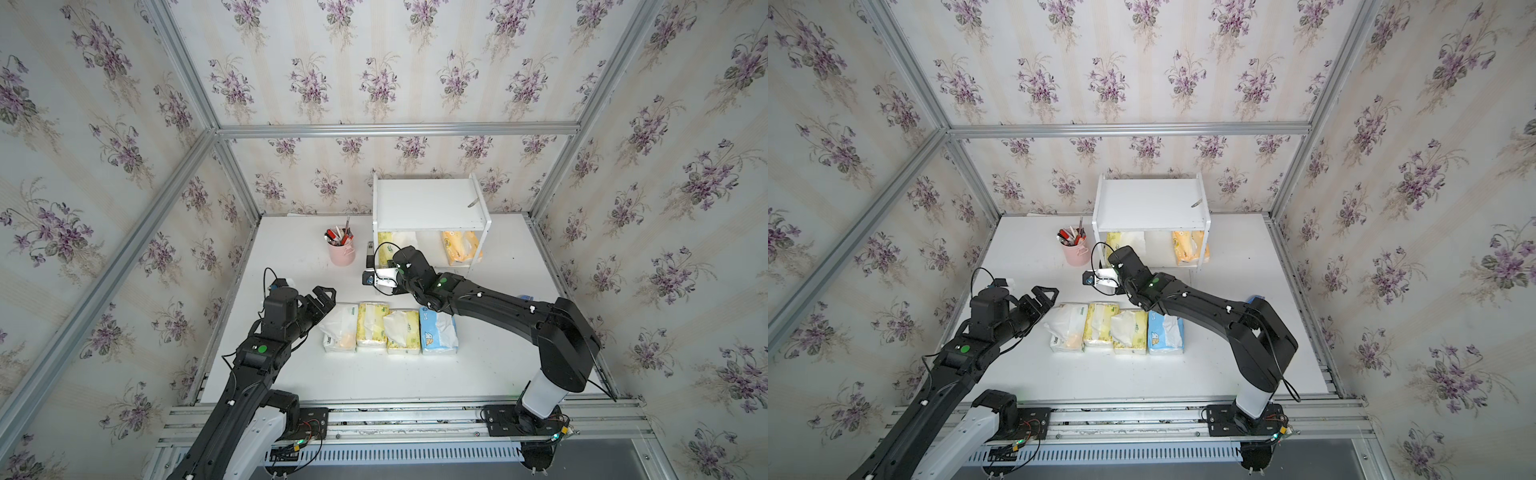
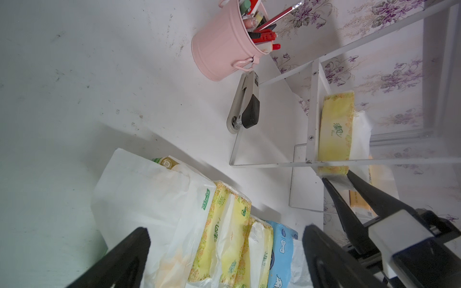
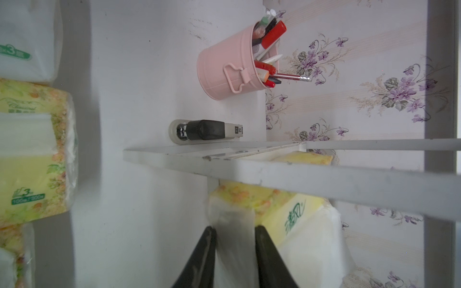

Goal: Remove the tissue boxes from the shelf
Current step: Pick up a box of tissues from the shelf.

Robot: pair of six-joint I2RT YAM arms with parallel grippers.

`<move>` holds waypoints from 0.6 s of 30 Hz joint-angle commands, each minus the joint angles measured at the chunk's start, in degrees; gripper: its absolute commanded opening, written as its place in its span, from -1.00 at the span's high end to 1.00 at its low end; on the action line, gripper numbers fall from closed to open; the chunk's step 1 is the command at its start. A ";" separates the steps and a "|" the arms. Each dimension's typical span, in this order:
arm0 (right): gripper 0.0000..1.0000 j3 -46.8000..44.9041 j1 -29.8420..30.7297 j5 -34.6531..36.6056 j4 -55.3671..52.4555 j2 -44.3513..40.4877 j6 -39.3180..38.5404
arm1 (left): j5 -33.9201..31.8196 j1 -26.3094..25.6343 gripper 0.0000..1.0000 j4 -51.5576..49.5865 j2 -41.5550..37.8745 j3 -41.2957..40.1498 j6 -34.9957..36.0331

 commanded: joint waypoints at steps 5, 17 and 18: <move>0.77 -1.52 0.00 -0.16 -2.00 -1.14 2.37 | 0.17 0.06 -0.98 0.35 0.29 -0.14 0.29; 1.00 -7.68 0.34 -2.67 -1.43 -10.85 8.11 | 9.09 0.07 -0.99 10.30 2.27 0.34 2.54; 1.00 -8.78 0.41 -3.11 -1.06 -12.20 8.80 | 11.50 0.04 -1.00 11.85 2.89 0.38 2.83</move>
